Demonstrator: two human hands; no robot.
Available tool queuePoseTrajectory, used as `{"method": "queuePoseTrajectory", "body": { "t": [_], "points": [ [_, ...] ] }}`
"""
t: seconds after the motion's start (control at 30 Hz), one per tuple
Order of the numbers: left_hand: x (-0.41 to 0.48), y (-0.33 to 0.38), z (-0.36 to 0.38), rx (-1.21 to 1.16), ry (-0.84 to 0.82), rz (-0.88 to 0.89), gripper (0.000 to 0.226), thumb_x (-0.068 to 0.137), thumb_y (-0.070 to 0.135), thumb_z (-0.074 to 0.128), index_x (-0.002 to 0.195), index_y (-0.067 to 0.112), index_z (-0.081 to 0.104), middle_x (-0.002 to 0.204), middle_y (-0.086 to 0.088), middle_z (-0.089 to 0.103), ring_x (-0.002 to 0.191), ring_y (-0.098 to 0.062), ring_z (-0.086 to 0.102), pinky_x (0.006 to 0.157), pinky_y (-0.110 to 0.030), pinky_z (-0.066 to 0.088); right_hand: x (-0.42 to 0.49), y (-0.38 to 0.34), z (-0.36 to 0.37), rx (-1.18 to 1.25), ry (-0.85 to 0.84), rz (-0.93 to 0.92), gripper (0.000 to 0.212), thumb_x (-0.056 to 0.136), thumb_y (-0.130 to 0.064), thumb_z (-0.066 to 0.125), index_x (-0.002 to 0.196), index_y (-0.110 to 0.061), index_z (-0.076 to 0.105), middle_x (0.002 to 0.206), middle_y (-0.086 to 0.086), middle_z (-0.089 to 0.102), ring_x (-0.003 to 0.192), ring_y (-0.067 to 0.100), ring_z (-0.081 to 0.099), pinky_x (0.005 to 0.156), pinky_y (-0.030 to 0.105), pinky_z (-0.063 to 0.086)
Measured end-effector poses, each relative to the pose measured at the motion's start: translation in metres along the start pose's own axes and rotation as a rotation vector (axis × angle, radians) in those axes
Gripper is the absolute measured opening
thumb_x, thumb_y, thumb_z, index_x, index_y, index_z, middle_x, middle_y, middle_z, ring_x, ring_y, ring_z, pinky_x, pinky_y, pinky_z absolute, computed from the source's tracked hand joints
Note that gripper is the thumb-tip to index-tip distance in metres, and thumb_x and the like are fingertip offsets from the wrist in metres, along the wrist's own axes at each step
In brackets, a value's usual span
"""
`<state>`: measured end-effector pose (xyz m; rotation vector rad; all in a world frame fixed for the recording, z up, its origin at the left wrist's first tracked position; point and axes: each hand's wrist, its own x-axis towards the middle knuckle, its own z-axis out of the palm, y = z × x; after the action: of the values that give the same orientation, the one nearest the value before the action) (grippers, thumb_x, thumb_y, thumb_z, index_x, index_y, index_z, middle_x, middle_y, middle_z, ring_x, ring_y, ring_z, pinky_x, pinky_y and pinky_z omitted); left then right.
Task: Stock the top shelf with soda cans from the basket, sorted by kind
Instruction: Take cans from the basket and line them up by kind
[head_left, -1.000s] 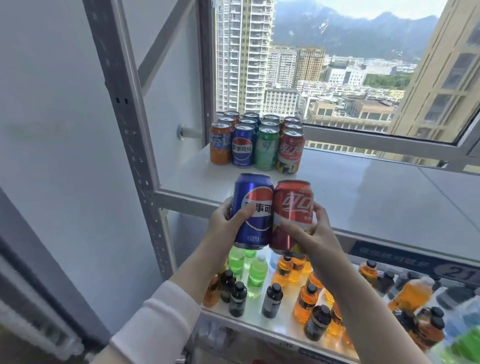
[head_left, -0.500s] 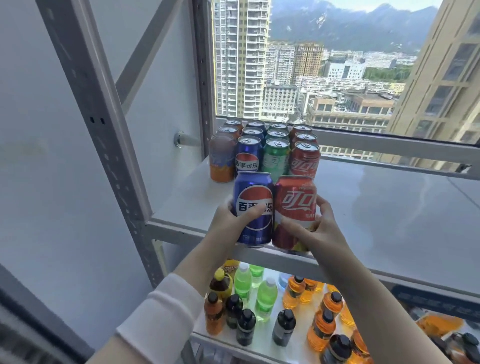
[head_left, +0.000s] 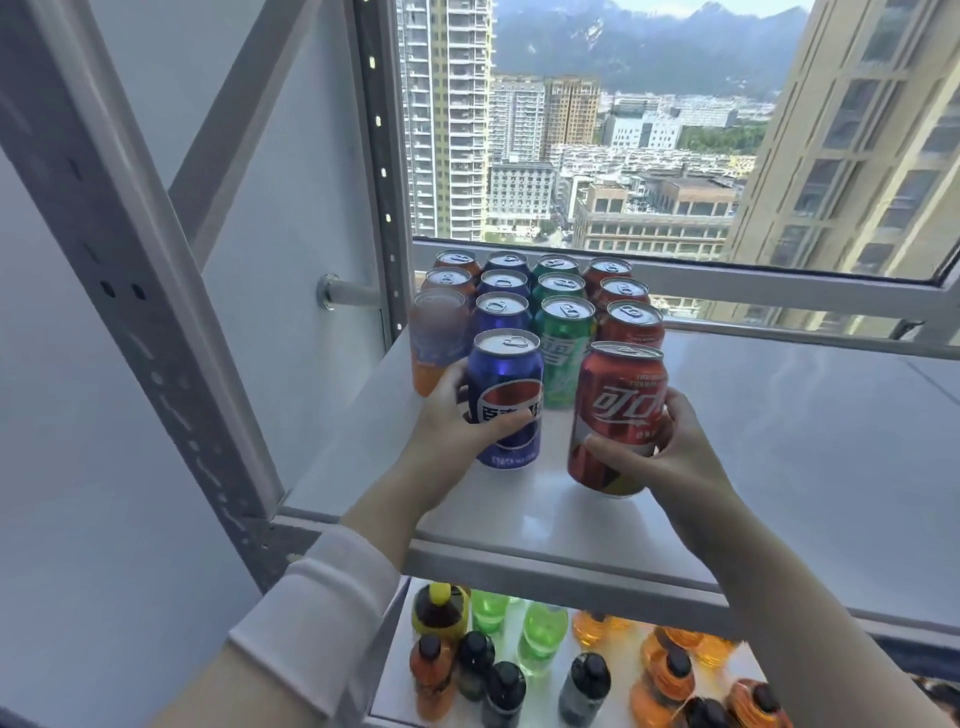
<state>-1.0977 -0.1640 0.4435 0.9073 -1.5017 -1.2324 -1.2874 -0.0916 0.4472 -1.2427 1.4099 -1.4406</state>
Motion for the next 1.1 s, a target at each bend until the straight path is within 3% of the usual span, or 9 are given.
{"method": "queuePoseTrajectory", "body": {
  "t": [0.27, 0.37, 0.5, 0.7, 0.83, 1.0, 1.1],
  "points": [
    [0.010, -0.006, 0.001, 0.054, -0.001, 0.025, 0.058, 0.072, 0.009, 0.076, 0.120, 0.023, 0.046, 0.110, 0.013, 0.059, 0.101, 0.001, 0.057, 0.075, -0.009, 0.049, 0.008, 0.009, -0.007, -0.004, -0.007, -0.024, 0.070, 0.065, -0.006, 0.079, 0.119, -0.024, 0.039, 0.113, 0.004, 0.057, 0.105, 0.018, 0.057, 0.086, 0.035, 0.050],
    [0.012, -0.005, 0.002, 0.051, 0.012, 0.034, 0.056, 0.073, 0.006, 0.074, 0.117, 0.025, 0.046, 0.107, 0.016, 0.058, 0.094, 0.007, 0.057, 0.070, -0.006, 0.047, 0.011, 0.013, -0.011, -0.021, -0.010, -0.039, 0.083, 0.053, -0.015, 0.086, 0.120, -0.026, 0.038, 0.115, 0.006, 0.055, 0.105, 0.018, 0.058, 0.081, 0.031, 0.050],
    [0.013, -0.004, 0.001, 0.046, 0.015, 0.027, 0.053, 0.074, 0.004, 0.072, 0.111, 0.030, 0.044, 0.100, 0.019, 0.057, 0.081, 0.018, 0.057, 0.065, -0.004, 0.046, 0.014, 0.018, -0.017, -0.015, 0.013, -0.059, 0.081, 0.052, -0.021, 0.079, 0.120, -0.030, 0.036, 0.122, 0.005, 0.050, 0.108, 0.018, 0.056, 0.083, 0.033, 0.050],
    [0.016, -0.005, -0.002, 0.037, -0.005, 0.021, 0.055, 0.075, -0.001, 0.070, 0.121, 0.020, 0.045, 0.105, 0.016, 0.059, 0.083, 0.017, 0.060, 0.068, -0.006, 0.047, 0.020, 0.027, -0.029, -0.044, 0.041, -0.092, 0.075, 0.054, -0.016, 0.082, 0.108, -0.043, 0.039, 0.117, -0.003, 0.051, 0.102, 0.009, 0.057, 0.080, 0.028, 0.051],
    [0.018, -0.004, -0.003, 0.036, -0.021, 0.014, 0.058, 0.076, 0.001, 0.069, 0.125, 0.019, 0.044, 0.108, 0.018, 0.058, 0.087, 0.016, 0.059, 0.070, -0.007, 0.048, 0.025, 0.030, -0.034, -0.038, 0.059, -0.106, 0.074, 0.064, 0.004, 0.078, 0.116, -0.030, 0.037, 0.114, -0.007, 0.051, 0.099, 0.003, 0.056, 0.072, 0.018, 0.053],
    [0.017, -0.001, -0.002, 0.050, -0.024, 0.037, 0.052, 0.076, -0.003, 0.067, 0.112, 0.027, 0.046, 0.103, 0.019, 0.057, 0.082, 0.018, 0.059, 0.066, -0.005, 0.047, 0.034, 0.031, -0.033, -0.094, 0.050, -0.103, 0.077, 0.064, 0.002, 0.079, 0.121, -0.026, 0.035, 0.115, -0.008, 0.049, 0.104, 0.002, 0.052, 0.088, 0.033, 0.049],
    [0.017, 0.001, -0.001, 0.055, -0.028, 0.039, 0.051, 0.077, -0.002, 0.066, 0.114, 0.025, 0.044, 0.102, 0.020, 0.056, 0.080, 0.020, 0.058, 0.064, -0.004, 0.046, 0.038, 0.034, -0.032, -0.154, 0.061, -0.101, 0.082, 0.057, -0.014, 0.086, 0.117, -0.037, 0.037, 0.122, 0.003, 0.046, 0.114, 0.009, 0.048, 0.100, 0.042, 0.045]
  ]
}}
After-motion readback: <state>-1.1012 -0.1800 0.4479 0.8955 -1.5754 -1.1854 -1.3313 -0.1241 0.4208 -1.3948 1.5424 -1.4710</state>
